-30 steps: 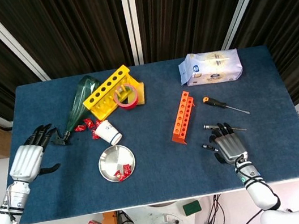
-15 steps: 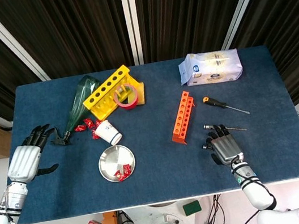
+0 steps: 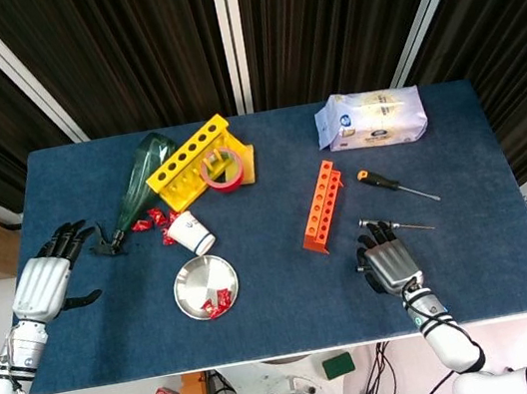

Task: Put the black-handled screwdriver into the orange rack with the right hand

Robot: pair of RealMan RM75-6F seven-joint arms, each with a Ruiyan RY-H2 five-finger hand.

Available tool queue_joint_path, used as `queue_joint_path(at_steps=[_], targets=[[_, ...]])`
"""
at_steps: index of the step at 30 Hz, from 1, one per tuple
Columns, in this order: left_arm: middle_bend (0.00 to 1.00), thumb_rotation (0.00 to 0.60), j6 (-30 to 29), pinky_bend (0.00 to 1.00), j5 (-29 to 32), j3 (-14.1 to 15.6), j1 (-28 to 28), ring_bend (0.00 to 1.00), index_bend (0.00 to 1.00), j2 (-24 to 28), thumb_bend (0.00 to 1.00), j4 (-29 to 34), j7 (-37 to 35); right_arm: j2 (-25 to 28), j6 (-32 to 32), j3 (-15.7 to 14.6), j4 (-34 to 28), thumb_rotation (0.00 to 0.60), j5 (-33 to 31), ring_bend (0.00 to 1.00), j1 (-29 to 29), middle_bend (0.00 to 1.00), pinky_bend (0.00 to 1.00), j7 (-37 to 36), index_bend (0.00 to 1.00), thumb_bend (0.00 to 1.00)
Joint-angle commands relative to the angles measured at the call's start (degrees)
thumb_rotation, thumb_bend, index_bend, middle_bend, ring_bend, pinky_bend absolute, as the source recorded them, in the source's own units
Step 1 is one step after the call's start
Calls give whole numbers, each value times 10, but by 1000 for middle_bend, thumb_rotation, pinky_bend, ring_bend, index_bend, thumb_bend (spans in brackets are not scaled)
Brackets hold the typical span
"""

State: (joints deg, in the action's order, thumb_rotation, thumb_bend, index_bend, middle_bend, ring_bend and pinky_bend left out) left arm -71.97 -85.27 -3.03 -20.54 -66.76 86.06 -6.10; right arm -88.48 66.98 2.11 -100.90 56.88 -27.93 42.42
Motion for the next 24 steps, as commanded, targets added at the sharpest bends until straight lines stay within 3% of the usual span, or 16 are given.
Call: queue_joint_path(at_steps=[1, 24], targets=[[45, 600, 0, 230, 0, 0, 0, 17, 119, 0, 29, -1, -1, -2, 3, -2, 4, 599, -2, 0, -1, 177, 0, 7, 505, 437], [45, 600, 0, 230, 0, 1, 3, 17, 119, 2, 29, -5, -10, 3, 8, -17, -4, 599, 3, 0, -5, 162, 0, 12, 437, 402]])
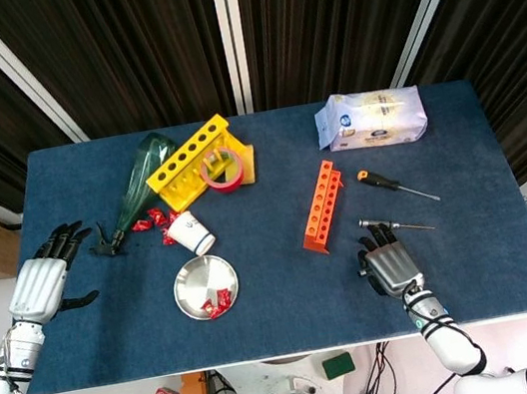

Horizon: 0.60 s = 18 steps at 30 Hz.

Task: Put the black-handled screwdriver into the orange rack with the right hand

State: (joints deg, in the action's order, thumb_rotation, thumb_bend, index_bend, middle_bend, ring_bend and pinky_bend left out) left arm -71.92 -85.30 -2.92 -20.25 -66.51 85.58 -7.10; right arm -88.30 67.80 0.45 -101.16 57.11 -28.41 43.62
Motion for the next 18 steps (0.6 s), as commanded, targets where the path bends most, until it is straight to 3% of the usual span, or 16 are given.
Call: queue_joint_path(at_steps=[1, 18], targets=[[45, 600, -1, 230, 0, 0, 0, 17, 119, 0, 29, 1, 1, 1, 0, -1, -1, 599, 1, 0, 0, 162, 0, 0, 435, 402], [45, 600, 2, 230, 3, 0, 1, 17, 119, -1, 29, 3, 5, -10, 4, -7, 18, 600, 13, 0, 1, 168, 0, 3, 509, 415]])
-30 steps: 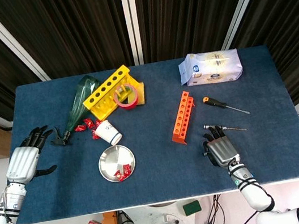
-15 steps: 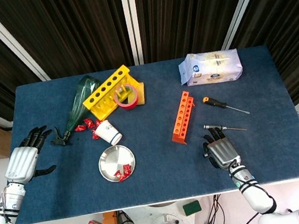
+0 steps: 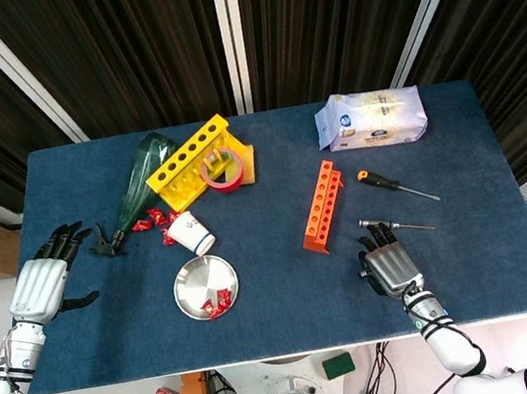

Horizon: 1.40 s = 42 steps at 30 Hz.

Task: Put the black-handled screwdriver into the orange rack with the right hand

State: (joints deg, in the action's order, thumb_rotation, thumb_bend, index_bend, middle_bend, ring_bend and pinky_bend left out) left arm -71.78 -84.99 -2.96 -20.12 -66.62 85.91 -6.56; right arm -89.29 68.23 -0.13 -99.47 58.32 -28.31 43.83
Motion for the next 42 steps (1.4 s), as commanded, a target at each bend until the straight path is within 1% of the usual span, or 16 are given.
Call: queue_joint_path(at_steps=[1, 6, 12, 20, 24, 27, 31, 34, 39, 42], targets=[[45, 600, 1, 231, 1, 0, 0, 17, 119, 0, 29, 0, 0, -1, -1, -1, 2, 600, 1, 0, 0, 167, 0, 1, 510, 415], [45, 600, 6, 230, 3, 1, 0, 17, 119, 1, 28, 1, 0, -3, 3, -4, 7, 600, 12, 0, 1, 167, 0, 1, 525, 418], [45, 600, 5, 230, 4, 2, 1, 17, 119, 3, 29, 2, 0, -2, 12, -3, 7, 600, 35, 0, 8, 179, 0, -18, 578, 428], [45, 600, 0, 230, 3, 1, 4, 17, 119, 5, 30, 5, 2, 44, 28, 8, -37, 600, 92, 0, 20, 186, 0, -96, 593, 429], [45, 600, 1, 231, 3, 1, 3, 17, 119, 5, 30, 6, 3, 70, 38, 22, -63, 600, 112, 0, 25, 189, 0, -132, 594, 429], [45, 600, 2, 230, 3, 1, 3, 17, 119, 4, 30, 6, 5, 86, 48, 41, -78, 600, 131, 0, 28, 189, 0, -177, 594, 429], [45, 600, 2, 230, 5, -1, 3, 17, 119, 5, 29, 7, 6, 101, 54, 76, -83, 600, 157, 0, 27, 189, 0, -276, 596, 429], [43, 600, -1, 230, 4, -2, 3, 17, 117, 5, 30, 6, 5, 98, 56, 105, -66, 600, 170, 0, 22, 193, 0, -353, 597, 429], [36, 600, -8, 231, 2, -4, 5, 17, 116, 1, 30, 0, 2, 84, 44, 144, -37, 600, 174, 0, 9, 194, 0, -471, 600, 424], [33, 600, -10, 231, 1, -5, 5, 17, 115, -2, 30, -5, -3, 62, 24, 172, -5, 600, 162, 0, -2, 194, 0, -594, 605, 420]])
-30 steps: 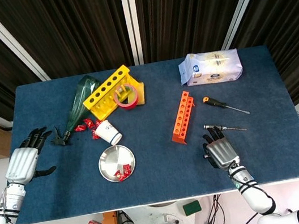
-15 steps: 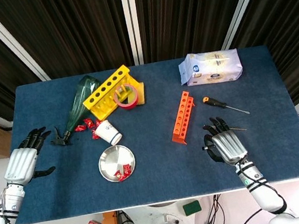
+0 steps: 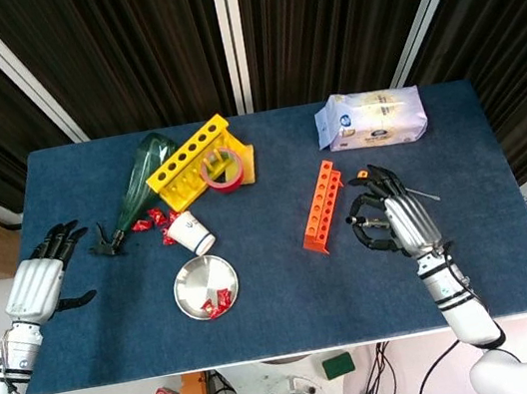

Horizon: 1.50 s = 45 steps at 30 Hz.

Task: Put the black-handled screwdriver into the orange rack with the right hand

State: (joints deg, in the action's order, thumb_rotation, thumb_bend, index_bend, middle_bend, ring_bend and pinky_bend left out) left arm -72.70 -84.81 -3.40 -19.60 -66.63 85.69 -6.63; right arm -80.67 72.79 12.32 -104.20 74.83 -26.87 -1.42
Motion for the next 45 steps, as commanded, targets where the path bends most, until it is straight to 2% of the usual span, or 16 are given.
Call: queue_joint_path(at_steps=[1, 3, 8, 17, 33, 45], targets=[[30, 600, -1, 230, -1, -1, 0, 17, 114, -3, 30, -4, -3, -29, -32, 53, 52, 600, -9, 0, -20, 193, 0, -174, 607, 418], [22, 600, -2, 231, -4, 0, -1, 17, 111, -6, 30, -10, -2, -40, -54, 65, 73, 600, -22, 0, -28, 191, 0, -230, 608, 416], [20, 600, 3, 230, 0, 0, -2, 17, 110, -8, 30, -15, -1, -71, -93, 82, 119, 600, -45, 0, -46, 188, 0, -311, 615, 417], [20, 600, 10, 230, 4, 0, -3, 17, 110, -16, 30, -33, -16, -117, -125, 95, 192, 600, -45, 0, -71, 188, 0, -390, 626, 423], [20, 600, 16, 230, 4, 2, -3, 17, 110, -23, 30, -60, -42, -157, -133, 81, 254, 600, -13, 0, -94, 189, 0, -416, 630, 418], [20, 600, 11, 231, 2, 1, -3, 17, 110, -20, 30, -59, -43, -159, -122, 82, 254, 600, -12, 0, -91, 189, 0, -414, 630, 417]])
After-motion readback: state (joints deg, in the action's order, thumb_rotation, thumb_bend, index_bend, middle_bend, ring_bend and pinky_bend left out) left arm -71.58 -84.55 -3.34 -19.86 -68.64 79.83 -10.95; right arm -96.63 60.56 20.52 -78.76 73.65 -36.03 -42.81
